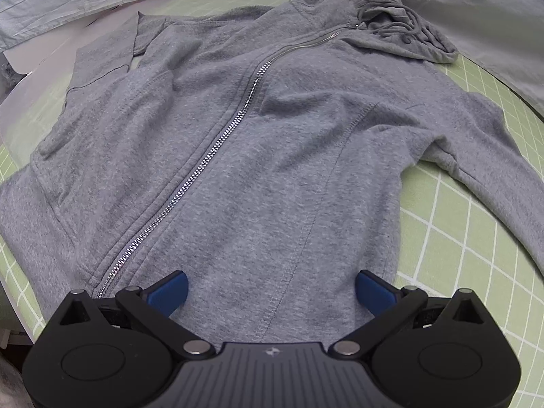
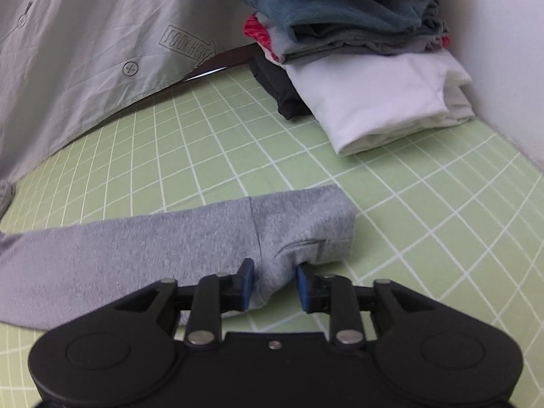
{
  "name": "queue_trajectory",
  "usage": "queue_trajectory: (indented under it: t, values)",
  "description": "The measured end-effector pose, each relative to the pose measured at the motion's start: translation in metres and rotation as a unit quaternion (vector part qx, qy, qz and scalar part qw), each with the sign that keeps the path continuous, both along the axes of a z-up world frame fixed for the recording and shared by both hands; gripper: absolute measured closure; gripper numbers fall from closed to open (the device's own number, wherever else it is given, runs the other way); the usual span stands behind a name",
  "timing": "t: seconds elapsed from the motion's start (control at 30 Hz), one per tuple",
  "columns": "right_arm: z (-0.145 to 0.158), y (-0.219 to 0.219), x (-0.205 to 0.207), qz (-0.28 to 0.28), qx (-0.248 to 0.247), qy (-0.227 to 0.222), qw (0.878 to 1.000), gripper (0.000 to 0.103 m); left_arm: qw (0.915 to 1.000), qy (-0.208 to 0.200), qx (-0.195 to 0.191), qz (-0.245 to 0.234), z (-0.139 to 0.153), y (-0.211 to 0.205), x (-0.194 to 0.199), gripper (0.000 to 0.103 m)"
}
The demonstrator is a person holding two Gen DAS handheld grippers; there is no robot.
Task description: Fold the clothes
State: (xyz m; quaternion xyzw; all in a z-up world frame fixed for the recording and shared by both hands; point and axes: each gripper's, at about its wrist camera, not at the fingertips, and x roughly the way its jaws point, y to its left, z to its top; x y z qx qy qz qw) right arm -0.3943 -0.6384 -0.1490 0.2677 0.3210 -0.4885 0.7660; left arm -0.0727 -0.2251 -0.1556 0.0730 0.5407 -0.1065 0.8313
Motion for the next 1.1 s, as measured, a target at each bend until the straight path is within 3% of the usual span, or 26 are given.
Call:
queue_trajectory:
  t: [0.13, 0.23, 0.27, 0.37, 0.5, 0.67, 0.83, 0.93, 1.0, 1.1]
  values:
    - [0.009, 0.016, 0.005, 0.004, -0.016, 0.007, 1.0, 0.023, 0.9998, 0.0, -0.005, -0.017, 0.001, 0.001, -0.001, 0.0]
    - [0.018, 0.03, 0.01, 0.015, -0.025, 0.003, 1.0, 0.003, 0.9989, 0.012, -0.025, -0.039, 0.005, 0.011, 0.0, 0.0]
    - [0.02, 0.036, 0.012, 0.022, -0.028, 0.002, 0.999, 0.001, 0.9982, 0.019, -0.037, -0.044, 0.007, 0.016, 0.0, 0.0]
    - [0.024, 0.059, 0.024, 0.047, -0.029, 0.005, 0.998, 0.0, 0.996, 0.026, -0.076, -0.038, 0.015, 0.038, 0.0, 0.0]
    - [0.024, 0.096, 0.045, 0.084, -0.018, 0.014, 0.996, 0.0, 0.9944, 0.006, -0.104, -0.015, 0.028, 0.075, 0.012, 0.0]
    - [0.025, 0.148, 0.073, 0.108, -0.022, 0.022, 0.994, 0.0, 0.9939, -0.041, -0.101, -0.018, 0.041, 0.124, 0.052, 0.0]
    - [0.023, 0.203, 0.11, 0.099, -0.004, 0.017, 0.995, 0.0, 0.9932, -0.074, -0.083, -0.036, 0.047, 0.181, 0.106, 0.0]
    - [0.023, 0.246, 0.135, 0.103, -0.007, 0.021, 0.994, 0.0, 0.9932, -0.061, -0.094, -0.032, 0.038, 0.214, 0.141, 0.002]
    - [0.021, 0.272, 0.15, 0.106, -0.006, 0.025, 0.994, 0.0, 0.9907, -0.031, -0.13, -0.028, 0.028, 0.236, 0.166, 0.011]
    - [0.013, 0.308, 0.175, 0.102, 0.009, 0.027, 0.994, 0.0, 0.9867, -0.006, -0.158, -0.038, 0.019, 0.253, 0.196, 0.016]
